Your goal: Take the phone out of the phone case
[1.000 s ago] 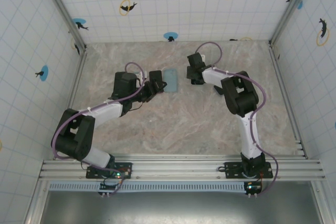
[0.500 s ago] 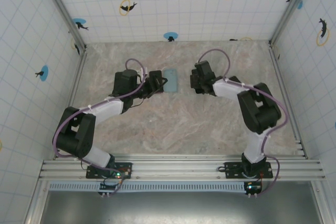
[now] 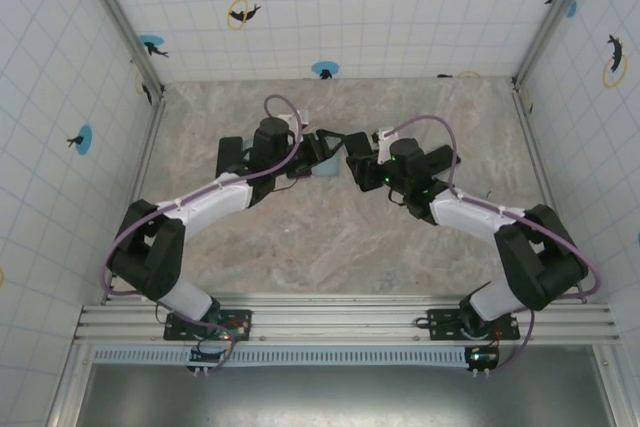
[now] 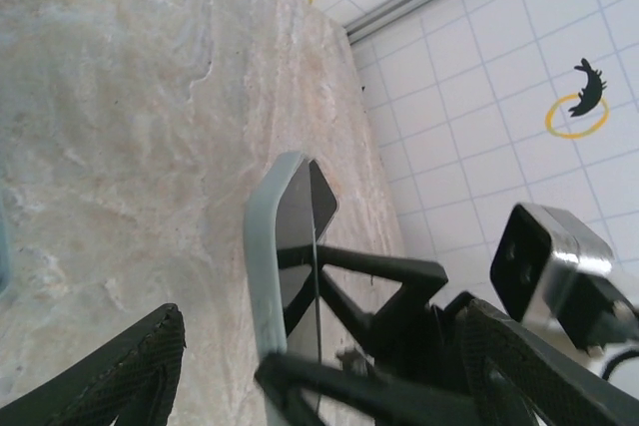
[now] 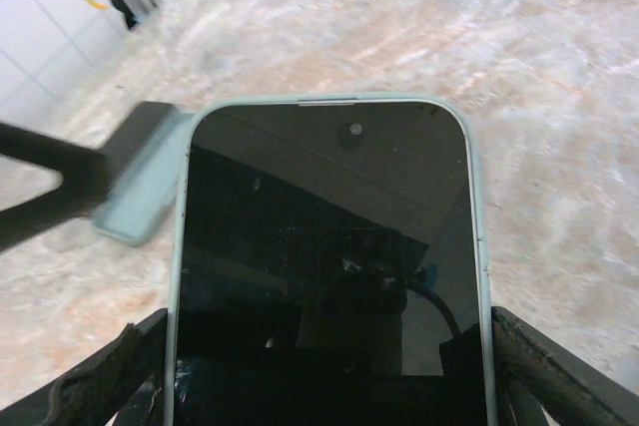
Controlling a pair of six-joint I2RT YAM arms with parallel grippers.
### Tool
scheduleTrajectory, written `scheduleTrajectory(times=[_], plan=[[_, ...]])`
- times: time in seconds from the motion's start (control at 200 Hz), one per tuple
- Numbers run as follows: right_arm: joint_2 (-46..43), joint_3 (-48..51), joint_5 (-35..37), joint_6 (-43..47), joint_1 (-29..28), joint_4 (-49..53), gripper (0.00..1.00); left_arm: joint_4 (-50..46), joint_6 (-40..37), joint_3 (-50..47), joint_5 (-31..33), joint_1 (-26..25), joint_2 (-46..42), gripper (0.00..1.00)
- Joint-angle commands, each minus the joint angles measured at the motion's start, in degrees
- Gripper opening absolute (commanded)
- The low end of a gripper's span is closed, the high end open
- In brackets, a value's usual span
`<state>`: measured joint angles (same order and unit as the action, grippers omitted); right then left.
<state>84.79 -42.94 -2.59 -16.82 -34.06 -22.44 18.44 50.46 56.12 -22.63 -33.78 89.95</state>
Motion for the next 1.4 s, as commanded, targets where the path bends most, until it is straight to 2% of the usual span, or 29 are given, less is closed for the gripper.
scheduleTrajectory(times=[0.0,0.12,0.435,0.776,0.816,0.926,1.021,1.141,1.396], plan=[[-3.86,0.73,-2.91,-2.16,-0.82,-7.69,0.43,-3.08,-2.85,2.87,3.57,-0.66,1.33,0.71],[-5.42,1.42,-3.67,-3.08,-1.28,-7.50,0.41,-3.48,-2.97,3.61,3.54,-1.11,2.54,0.65],[-7.61,3.04,-3.47,-3.44,-1.71,-7.30,0.41,-1.42,-1.44,4.44,2.11,-3.27,3.91,0.37],[-7.89,4.24,-5.29,-3.05,-2.14,-8.27,0.41,-0.14,-0.53,4.88,1.29,-3.43,3.96,0.14],[-7.89,4.27,-5.61,-3.20,-2.13,-8.39,0.44,-0.04,-0.46,4.88,1.38,-3.44,3.83,0.11],[-7.89,4.36,-6.65,-3.22,-1.89,-7.91,0.60,1.00,-0.04,4.23,2.34,-3.44,3.17,0.06],[-8.23,4.68,-8.79,-3.84,-0.93,-6.82,0.73,2.34,0.60,3.33,3.45,-3.25,2.20,0.04],[-10.43,6.37,-10.16,-4.60,-0.36,-7.34,0.84,2.83,0.69,3.52,3.78,-2.90,1.75,0.03],[-19.27,13.94,-13.08,-11.23,4.91,-9.19,0.91,5.83,2.46,3.00,1.77,-0.71,1.02,0.02]])
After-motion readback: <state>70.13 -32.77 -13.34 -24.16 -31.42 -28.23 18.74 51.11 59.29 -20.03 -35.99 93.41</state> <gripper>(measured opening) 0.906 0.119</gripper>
